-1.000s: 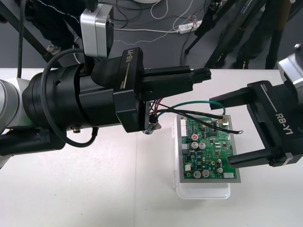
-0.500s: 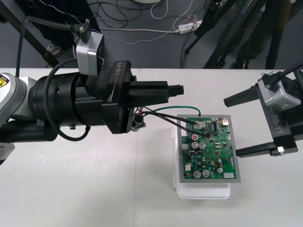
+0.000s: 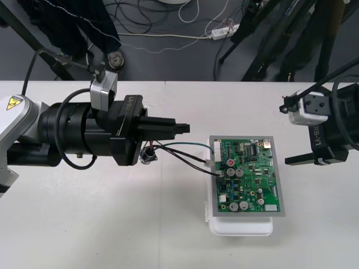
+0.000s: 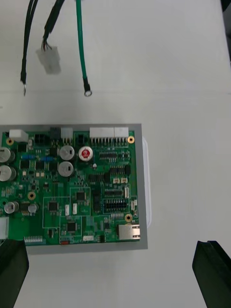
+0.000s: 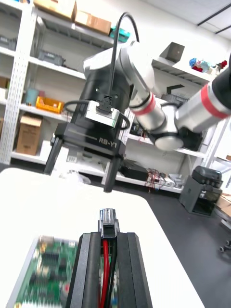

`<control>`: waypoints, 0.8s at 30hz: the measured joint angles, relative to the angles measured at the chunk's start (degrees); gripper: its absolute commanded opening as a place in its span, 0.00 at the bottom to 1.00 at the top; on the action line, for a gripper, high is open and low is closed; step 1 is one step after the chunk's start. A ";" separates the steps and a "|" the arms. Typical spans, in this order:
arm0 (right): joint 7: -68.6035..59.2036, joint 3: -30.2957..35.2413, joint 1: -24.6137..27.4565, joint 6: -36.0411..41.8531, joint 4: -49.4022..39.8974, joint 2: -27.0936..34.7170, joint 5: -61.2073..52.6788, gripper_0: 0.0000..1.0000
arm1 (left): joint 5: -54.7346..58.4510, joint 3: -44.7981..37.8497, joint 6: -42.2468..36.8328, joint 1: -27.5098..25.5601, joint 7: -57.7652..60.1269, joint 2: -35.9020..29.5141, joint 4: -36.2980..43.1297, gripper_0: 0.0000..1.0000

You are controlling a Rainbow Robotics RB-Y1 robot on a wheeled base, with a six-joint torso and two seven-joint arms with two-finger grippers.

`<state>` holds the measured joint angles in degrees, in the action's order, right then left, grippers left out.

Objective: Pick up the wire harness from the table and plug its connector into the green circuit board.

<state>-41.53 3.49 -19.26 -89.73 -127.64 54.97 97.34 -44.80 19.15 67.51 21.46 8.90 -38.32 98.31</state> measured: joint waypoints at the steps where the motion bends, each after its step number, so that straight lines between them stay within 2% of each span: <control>1: 0.00 -0.89 -0.25 0.00 0.49 0.39 0.47 1.00 | 0.00 0.00 0.88 -0.01 -0.84 0.07 -1.15 0.00; 11: 0.01 -7.07 -3.63 0.00 8.66 2.96 1.82 1.00 | 0.01 0.11 7.03 -0.08 -18.67 1.76 -11.61 0.00; 18: 0.02 -7.88 -3.85 0.00 9.46 3.18 8.63 1.00 | -0.13 0.13 10.62 -0.08 -20.00 4.43 -19.75 0.00; 24: 0.06 -9.96 -4.07 0.00 9.47 3.19 13.00 1.00 | -2.13 0.14 12.15 -0.08 -21.38 5.25 -22.61 0.00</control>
<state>-41.47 -6.47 -23.33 -89.73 -118.17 58.16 110.34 -46.93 19.28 79.66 21.38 -12.47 -33.08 75.71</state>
